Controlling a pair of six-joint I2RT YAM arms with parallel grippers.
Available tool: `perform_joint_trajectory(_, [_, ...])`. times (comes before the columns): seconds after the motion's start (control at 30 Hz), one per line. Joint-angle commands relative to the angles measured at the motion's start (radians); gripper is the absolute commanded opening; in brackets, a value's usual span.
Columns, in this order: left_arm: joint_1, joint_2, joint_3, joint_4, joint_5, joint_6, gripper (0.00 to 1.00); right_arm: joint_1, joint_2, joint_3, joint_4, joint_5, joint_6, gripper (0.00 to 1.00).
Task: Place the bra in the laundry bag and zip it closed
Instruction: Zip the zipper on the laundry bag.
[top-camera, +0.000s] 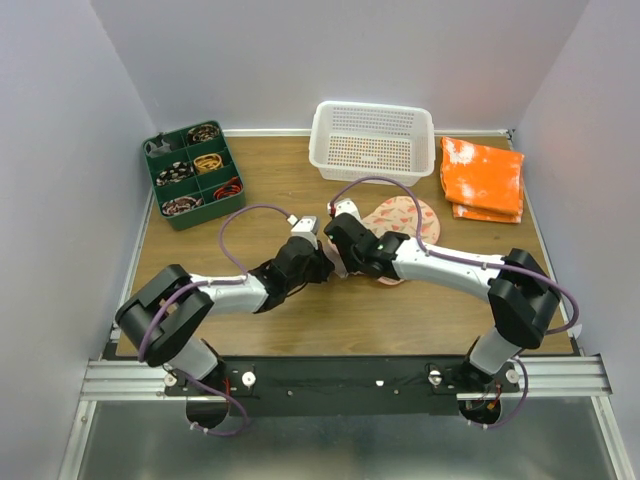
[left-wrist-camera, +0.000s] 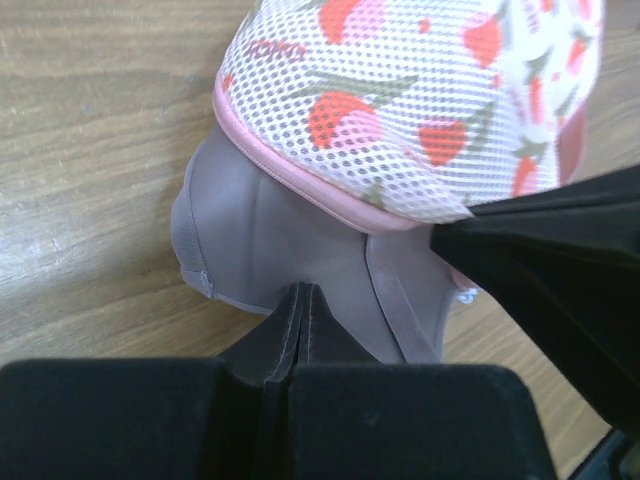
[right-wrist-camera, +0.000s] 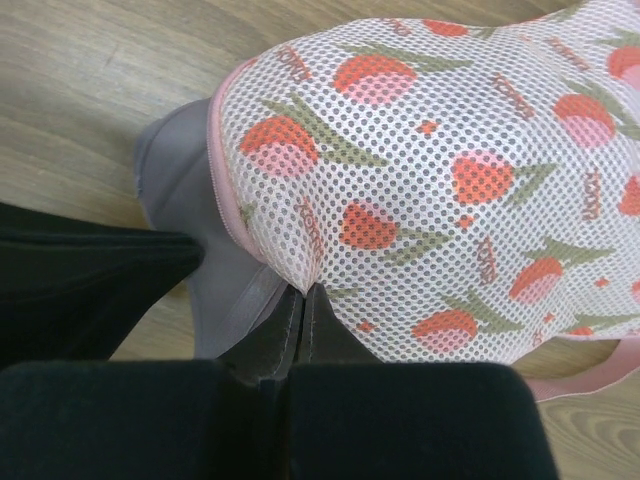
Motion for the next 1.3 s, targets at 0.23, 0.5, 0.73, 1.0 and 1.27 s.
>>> perform_joint_trajectory(0.23, [0.007, 0.200, 0.082, 0.215, 0.029, -0.018, 0.01, 0.008, -0.037, -0.003, 0.038, -0.253, 0.024, 0.01])
perform_joint_trajectory(0.5, [0.015, 0.335, 0.111, 0.441, 0.145, -0.090, 0.01, 0.005, 0.003, -0.001, 0.062, -0.361, 0.104, 0.01])
perform_joint_trajectory(0.73, [0.037, 0.387, 0.097, 0.577, 0.269, -0.174, 0.01, 0.007, 0.046, 0.045, 0.012, -0.226, 0.176, 0.01])
perform_joint_trajectory(1.0, [0.064, 0.211, -0.010, 0.504, 0.208, -0.136, 0.01, 0.005, 0.049, 0.091, -0.085, -0.039, 0.214, 0.01])
perform_joint_trajectory(1.27, [0.064, 0.017, -0.056, 0.331, 0.139, -0.084, 0.00, 0.005, 0.122, 0.174, -0.045, -0.087, 0.041, 0.05])
